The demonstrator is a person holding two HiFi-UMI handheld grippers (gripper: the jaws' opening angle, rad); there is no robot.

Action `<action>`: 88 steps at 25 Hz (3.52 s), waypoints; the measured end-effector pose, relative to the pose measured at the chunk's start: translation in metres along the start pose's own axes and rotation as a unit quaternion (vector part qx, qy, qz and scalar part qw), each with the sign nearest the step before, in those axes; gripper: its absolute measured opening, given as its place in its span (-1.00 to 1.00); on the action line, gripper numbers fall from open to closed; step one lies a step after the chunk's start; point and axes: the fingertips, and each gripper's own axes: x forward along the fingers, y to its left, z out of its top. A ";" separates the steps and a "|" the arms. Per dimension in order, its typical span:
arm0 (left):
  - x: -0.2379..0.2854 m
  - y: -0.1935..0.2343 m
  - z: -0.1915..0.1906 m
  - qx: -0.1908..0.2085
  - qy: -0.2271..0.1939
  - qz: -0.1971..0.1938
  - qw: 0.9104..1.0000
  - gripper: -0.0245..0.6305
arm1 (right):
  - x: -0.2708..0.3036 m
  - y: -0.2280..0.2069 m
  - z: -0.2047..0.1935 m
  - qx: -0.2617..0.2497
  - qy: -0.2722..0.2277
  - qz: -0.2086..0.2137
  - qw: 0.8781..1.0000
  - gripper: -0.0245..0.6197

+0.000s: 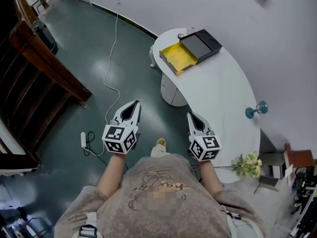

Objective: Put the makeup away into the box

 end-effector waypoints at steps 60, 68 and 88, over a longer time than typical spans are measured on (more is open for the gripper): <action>0.478 0.132 0.114 0.037 0.070 -0.193 0.978 -0.85 | 0.348 -0.207 0.134 0.051 -0.009 -0.159 0.986 -0.91; 0.508 0.117 0.112 0.044 0.093 -0.253 0.962 -0.85 | 0.347 -0.216 0.140 0.063 -0.014 -0.206 0.976 -0.91; 0.502 0.051 0.108 0.072 0.093 -0.308 0.944 -0.79 | 0.307 -0.240 0.141 0.071 -0.047 -0.231 0.969 -0.91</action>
